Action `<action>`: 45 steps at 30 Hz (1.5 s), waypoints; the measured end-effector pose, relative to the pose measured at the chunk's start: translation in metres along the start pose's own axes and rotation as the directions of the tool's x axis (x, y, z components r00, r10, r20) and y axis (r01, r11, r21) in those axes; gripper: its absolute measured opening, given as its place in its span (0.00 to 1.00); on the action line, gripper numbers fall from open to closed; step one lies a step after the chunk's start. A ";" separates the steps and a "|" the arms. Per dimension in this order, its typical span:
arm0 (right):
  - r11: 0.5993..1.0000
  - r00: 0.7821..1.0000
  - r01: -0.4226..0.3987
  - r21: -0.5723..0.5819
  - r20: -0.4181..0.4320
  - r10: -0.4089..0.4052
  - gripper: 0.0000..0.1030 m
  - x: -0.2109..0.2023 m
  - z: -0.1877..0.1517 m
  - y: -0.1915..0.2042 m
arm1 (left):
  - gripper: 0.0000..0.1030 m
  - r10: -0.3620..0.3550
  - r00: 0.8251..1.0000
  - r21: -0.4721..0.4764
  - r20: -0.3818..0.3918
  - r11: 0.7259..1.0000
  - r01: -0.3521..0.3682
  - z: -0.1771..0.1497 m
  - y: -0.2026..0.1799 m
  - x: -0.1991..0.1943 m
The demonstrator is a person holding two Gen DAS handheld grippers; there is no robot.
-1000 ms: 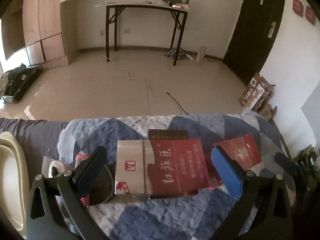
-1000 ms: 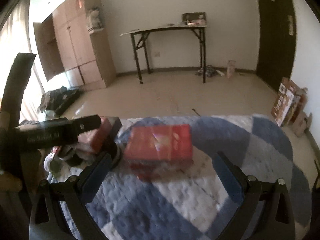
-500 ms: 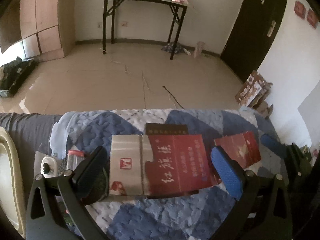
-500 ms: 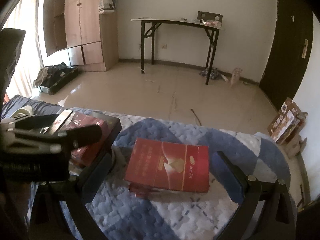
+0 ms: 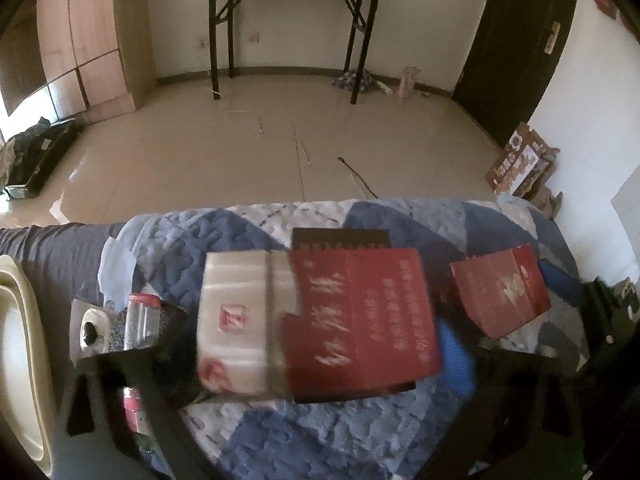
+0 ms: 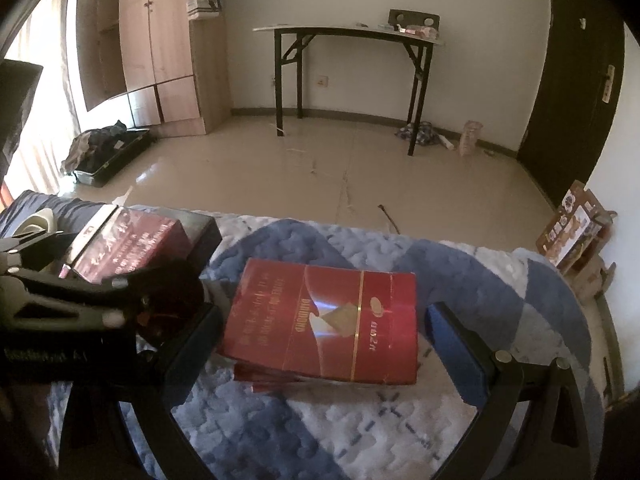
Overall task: Organize rigid objects
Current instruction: 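Grasp the white-and-red carton with the left tool while the right tool grasps a red carton, then carry both cartons into the cream basin and open both tools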
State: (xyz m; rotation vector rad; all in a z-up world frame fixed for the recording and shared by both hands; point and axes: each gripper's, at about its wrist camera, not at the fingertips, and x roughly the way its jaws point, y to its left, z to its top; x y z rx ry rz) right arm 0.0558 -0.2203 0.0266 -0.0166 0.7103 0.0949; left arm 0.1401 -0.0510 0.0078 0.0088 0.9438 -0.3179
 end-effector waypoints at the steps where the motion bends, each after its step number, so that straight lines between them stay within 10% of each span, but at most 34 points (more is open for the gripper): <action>1: 1.000 1.000 -0.009 0.003 0.003 0.009 0.92 -0.001 -0.002 0.002 | 0.88 0.000 1.000 -0.007 0.007 1.000 0.000 0.001 0.001 -0.001; 13: 0.998 0.978 -0.067 0.003 0.196 0.065 0.90 -0.042 -0.016 -0.008 | 0.88 -0.074 0.978 -0.009 0.196 0.997 0.077 0.001 0.019 -0.072; 19: 0.947 0.891 -0.296 -0.124 0.321 0.320 0.89 -0.096 -0.006 0.015 | 0.88 0.182 0.936 0.027 0.302 0.980 -0.199 -0.024 0.077 -0.158; 23: 0.852 0.832 -0.410 -0.325 0.249 0.495 0.90 -0.109 0.010 0.071 | 0.88 0.358 0.870 -0.078 0.339 0.932 -0.353 -0.081 0.149 -0.224; 29: 0.634 0.759 -0.541 -0.553 0.004 0.651 0.89 -0.070 0.019 0.209 | 0.88 0.509 0.821 -0.390 0.258 0.832 -0.393 -0.152 0.279 -0.250; 37: 0.437 0.732 -0.612 -0.659 -0.264 0.628 0.89 0.014 -0.011 0.371 | 0.88 0.416 0.907 -0.452 0.066 0.823 -0.345 -0.140 0.387 -0.148; 40: 0.410 0.755 -0.585 -0.700 -0.286 0.590 0.89 0.019 -0.022 0.397 | 0.88 0.380 0.924 -0.459 0.035 0.827 -0.323 -0.140 0.399 -0.127; 45: 0.371 0.765 -0.593 -0.715 -0.355 0.538 0.89 0.029 -0.040 0.437 | 0.88 0.410 0.912 -0.387 -0.019 0.838 -0.384 -0.135 0.388 -0.101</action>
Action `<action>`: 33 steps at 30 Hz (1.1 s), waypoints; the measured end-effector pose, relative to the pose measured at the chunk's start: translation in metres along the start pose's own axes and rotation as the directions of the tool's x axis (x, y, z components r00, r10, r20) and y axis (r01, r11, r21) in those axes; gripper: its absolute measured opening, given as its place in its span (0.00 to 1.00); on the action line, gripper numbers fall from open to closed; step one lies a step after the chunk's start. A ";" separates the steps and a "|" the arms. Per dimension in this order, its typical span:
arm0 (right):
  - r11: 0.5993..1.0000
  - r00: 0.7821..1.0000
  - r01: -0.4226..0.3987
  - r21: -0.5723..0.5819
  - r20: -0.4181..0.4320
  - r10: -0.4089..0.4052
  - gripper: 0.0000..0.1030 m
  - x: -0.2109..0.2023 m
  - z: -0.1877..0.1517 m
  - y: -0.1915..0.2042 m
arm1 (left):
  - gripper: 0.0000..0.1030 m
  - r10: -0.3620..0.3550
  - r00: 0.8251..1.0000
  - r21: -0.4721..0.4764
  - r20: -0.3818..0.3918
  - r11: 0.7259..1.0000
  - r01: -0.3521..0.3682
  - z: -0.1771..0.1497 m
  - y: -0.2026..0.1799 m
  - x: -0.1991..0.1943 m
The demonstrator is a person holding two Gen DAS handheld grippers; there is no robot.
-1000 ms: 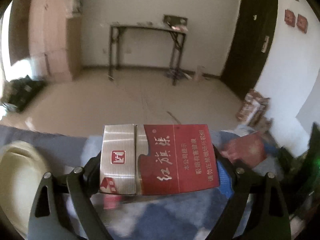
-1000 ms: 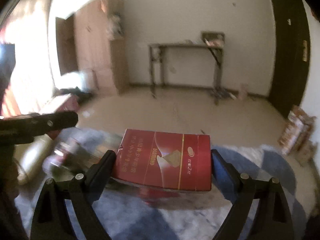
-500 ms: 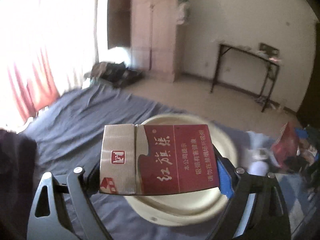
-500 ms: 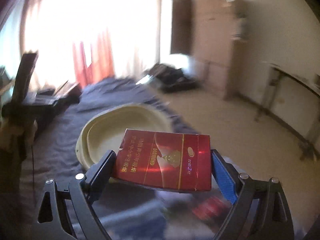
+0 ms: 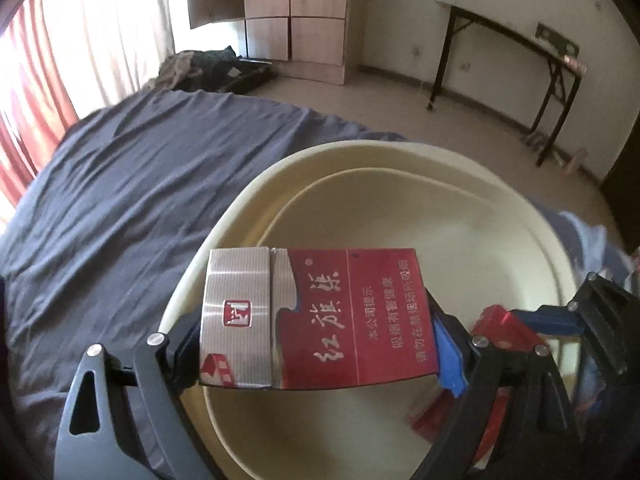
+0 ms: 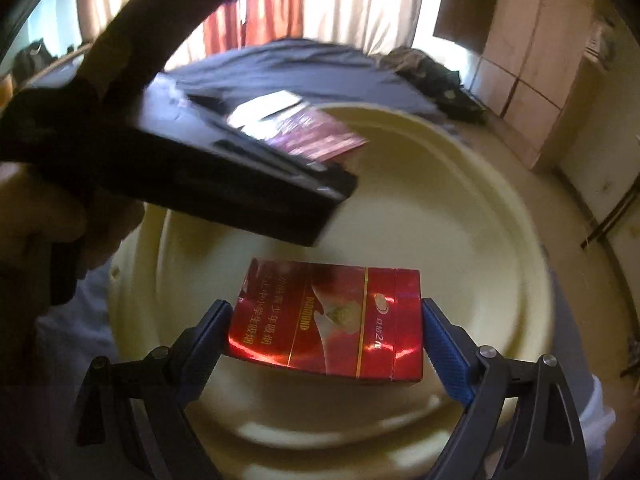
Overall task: Organize rigid objects
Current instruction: 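Carry both cartons into the cream basin and open both tools, then grasp the red clear-capped cylinder with the left tool while the right tool grasps a white-and-red carton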
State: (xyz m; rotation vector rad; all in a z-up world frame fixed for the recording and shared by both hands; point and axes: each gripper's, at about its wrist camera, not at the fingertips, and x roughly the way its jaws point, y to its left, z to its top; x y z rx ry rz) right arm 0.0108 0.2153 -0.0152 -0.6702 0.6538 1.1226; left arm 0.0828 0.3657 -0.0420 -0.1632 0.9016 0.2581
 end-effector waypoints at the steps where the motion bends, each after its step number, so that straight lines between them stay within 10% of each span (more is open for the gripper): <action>1: 1.000 1.000 0.002 -0.002 -0.007 -0.002 0.89 0.005 0.005 -0.007 | 0.88 0.015 1.000 0.017 0.000 1.000 -0.015 0.000 -0.004 0.000; 11: 0.997 0.999 0.007 0.070 0.053 -0.010 0.99 -0.007 -0.003 -0.016 | 1.00 -0.026 1.000 -0.019 0.007 0.999 0.026 0.003 -0.004 -0.012; 18: 0.956 0.977 0.080 0.284 0.169 -0.132 1.00 -0.113 -0.064 -0.058 | 1.00 -0.106 0.986 0.001 0.129 0.994 0.106 0.008 -0.024 -0.079; 25: 0.695 0.828 0.393 0.602 0.096 -0.552 1.00 -0.275 -0.198 -0.140 | 1.00 -0.311 0.942 0.168 0.129 0.943 0.289 -0.005 -0.127 -0.120; 29: 0.592 0.785 0.472 0.654 -0.006 -0.620 1.00 -0.301 -0.249 -0.155 | 1.00 -0.409 0.910 0.284 0.064 0.882 0.376 -0.008 -0.204 -0.123; 33: 0.517 0.792 0.471 0.714 -0.086 -0.604 1.00 -0.300 -0.302 -0.162 | 1.00 -0.418 0.908 0.352 -0.014 0.848 0.396 -0.013 -0.261 -0.105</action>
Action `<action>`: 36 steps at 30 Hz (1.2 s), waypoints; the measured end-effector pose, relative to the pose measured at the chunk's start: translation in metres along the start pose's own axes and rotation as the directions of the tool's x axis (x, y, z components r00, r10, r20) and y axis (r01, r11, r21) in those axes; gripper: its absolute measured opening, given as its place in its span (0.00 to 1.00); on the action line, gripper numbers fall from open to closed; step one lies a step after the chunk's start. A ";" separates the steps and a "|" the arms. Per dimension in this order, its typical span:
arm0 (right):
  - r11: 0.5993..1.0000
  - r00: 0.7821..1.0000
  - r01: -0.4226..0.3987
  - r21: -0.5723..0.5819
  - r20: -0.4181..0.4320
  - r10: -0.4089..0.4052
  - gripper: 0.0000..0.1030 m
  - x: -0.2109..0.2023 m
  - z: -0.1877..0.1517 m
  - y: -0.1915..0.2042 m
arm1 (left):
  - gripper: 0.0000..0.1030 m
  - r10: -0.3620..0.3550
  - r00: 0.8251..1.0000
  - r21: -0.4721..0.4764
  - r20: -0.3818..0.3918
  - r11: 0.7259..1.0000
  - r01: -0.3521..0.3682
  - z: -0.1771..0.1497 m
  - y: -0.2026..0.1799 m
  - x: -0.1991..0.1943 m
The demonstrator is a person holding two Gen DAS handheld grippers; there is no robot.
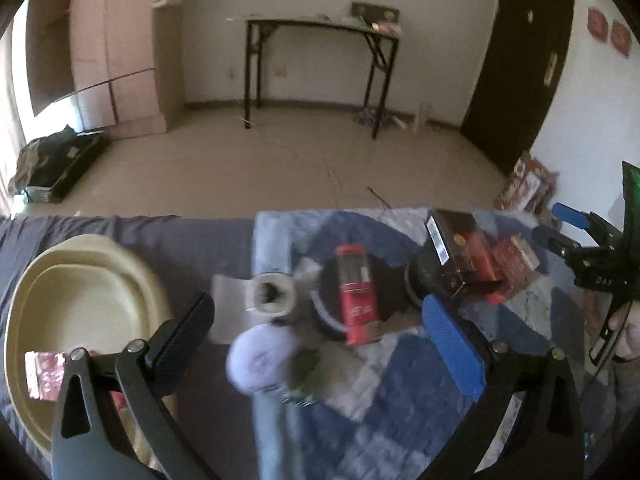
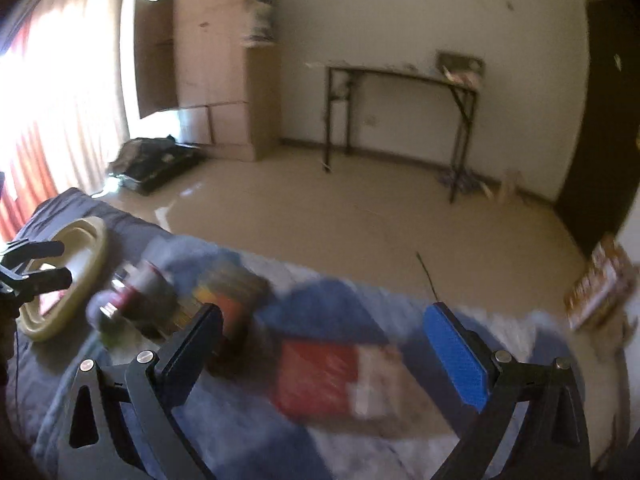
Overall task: Organize rigid objects
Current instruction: 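Grasp the red clear-capped cylinder with the left tool while the right tool grasps a white-and-red carton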
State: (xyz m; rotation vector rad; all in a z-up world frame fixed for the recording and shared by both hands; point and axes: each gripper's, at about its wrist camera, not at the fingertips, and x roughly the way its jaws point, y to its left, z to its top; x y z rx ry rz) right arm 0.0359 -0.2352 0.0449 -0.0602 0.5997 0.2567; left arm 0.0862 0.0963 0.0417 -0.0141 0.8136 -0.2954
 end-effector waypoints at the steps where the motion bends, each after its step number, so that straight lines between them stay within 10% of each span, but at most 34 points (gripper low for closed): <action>1: 1.000 1.000 0.001 0.000 -0.010 -0.001 1.00 0.002 -0.002 0.008 | 1.00 0.000 1.000 0.009 -0.011 1.000 0.000 0.000 -0.005 0.006; 23: 0.995 0.997 -0.020 -0.093 -0.078 0.013 1.00 0.033 -0.031 -0.019 | 0.58 -0.042 0.994 0.013 -0.106 0.999 0.043 -0.002 -0.030 0.075; 27: 0.995 0.998 -0.021 -0.097 -0.064 0.015 1.00 0.040 -0.030 -0.018 | 0.35 -0.043 0.997 0.015 -0.069 0.999 0.044 -0.002 -0.028 0.068; 36: 0.994 0.996 -0.020 -0.107 -0.091 0.010 0.92 0.059 -0.032 -0.019 | 0.35 -0.080 0.996 -0.016 -0.050 0.997 0.079 -0.002 -0.018 0.065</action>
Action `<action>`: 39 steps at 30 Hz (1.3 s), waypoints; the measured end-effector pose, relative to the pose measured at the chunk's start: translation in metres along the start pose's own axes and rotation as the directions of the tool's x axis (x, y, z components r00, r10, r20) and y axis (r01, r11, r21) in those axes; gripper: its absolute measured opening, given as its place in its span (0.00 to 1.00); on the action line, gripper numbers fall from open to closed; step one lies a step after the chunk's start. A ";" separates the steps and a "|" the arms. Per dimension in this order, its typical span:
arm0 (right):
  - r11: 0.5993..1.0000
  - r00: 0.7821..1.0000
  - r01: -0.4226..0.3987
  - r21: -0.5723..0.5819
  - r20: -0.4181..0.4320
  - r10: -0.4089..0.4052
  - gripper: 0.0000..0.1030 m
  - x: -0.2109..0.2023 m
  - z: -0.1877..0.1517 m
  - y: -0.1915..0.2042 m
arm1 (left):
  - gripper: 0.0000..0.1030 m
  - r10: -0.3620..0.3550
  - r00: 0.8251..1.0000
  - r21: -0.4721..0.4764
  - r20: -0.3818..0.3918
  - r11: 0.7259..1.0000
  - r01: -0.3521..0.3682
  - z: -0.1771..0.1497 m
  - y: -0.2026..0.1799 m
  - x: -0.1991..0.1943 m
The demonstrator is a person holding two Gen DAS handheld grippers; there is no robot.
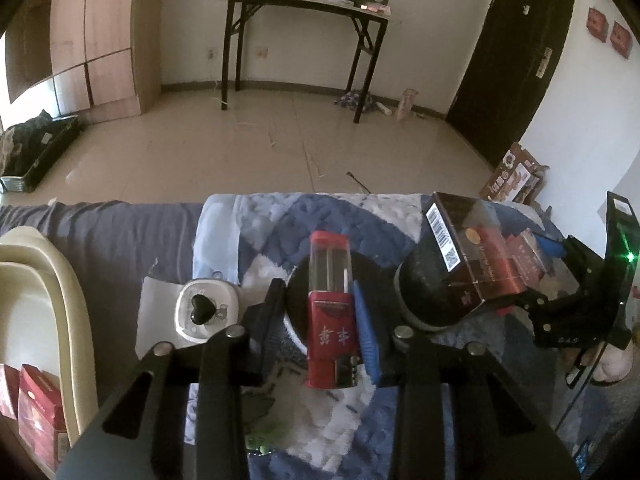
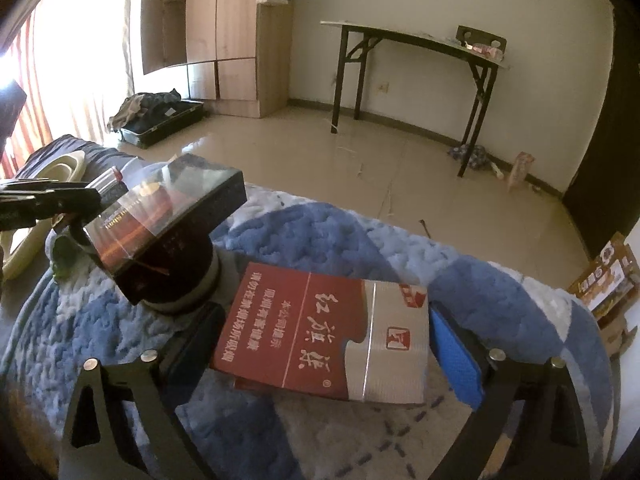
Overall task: Organize rigid objects
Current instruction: 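Grasp the red clear-capped cylinder with the left tool while the right tool grasps a white-and-red carton, then carry the cylinder and carton into the cream basin and open both tools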
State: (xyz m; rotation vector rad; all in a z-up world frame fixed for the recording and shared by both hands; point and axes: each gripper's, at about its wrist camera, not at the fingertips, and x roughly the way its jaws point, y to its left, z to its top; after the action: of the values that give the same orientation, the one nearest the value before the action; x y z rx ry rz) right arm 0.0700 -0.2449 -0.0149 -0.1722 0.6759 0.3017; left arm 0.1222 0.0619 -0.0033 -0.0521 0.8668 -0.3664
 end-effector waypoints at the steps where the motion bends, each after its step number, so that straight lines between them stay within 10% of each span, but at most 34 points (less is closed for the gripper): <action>1: 1.000 1.000 -0.001 -0.004 0.003 0.001 0.92 0.000 0.000 0.000 | 0.35 0.001 1.000 0.003 -0.001 1.000 -0.001 0.000 0.000 0.001; 16: 0.998 0.996 -0.067 0.003 0.055 0.067 0.90 -0.010 -0.012 -0.007 | 0.36 -0.067 0.997 -0.042 0.049 0.997 0.069 0.003 0.016 -0.014; 19: 0.998 0.996 -0.070 0.003 0.063 0.069 0.90 -0.014 -0.011 -0.008 | 0.75 -0.056 0.998 -0.070 0.021 0.996 0.057 -0.002 0.022 -0.003; 25: 0.997 0.996 -0.073 0.013 0.060 0.073 0.90 -0.014 -0.009 -0.008 | 0.77 -0.029 1.000 -0.019 0.010 0.999 0.030 -0.006 0.014 -0.002; 31: 0.996 0.996 -0.082 0.028 0.049 0.081 0.90 -0.010 -0.011 -0.009 | 0.29 0.010 0.999 -0.003 0.037 1.000 -0.010 -0.004 0.015 -0.011; 39: 0.996 0.995 -0.078 0.034 0.057 0.076 0.90 -0.010 -0.010 -0.008 | 0.23 0.040 0.998 0.047 0.044 0.998 -0.042 -0.006 0.012 -0.009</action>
State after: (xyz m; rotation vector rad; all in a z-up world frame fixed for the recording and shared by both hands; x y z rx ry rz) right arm 0.0590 -0.2577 -0.0158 -0.1034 0.6332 0.3668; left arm 0.1162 0.0771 -0.0032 0.0022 0.8152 -0.3463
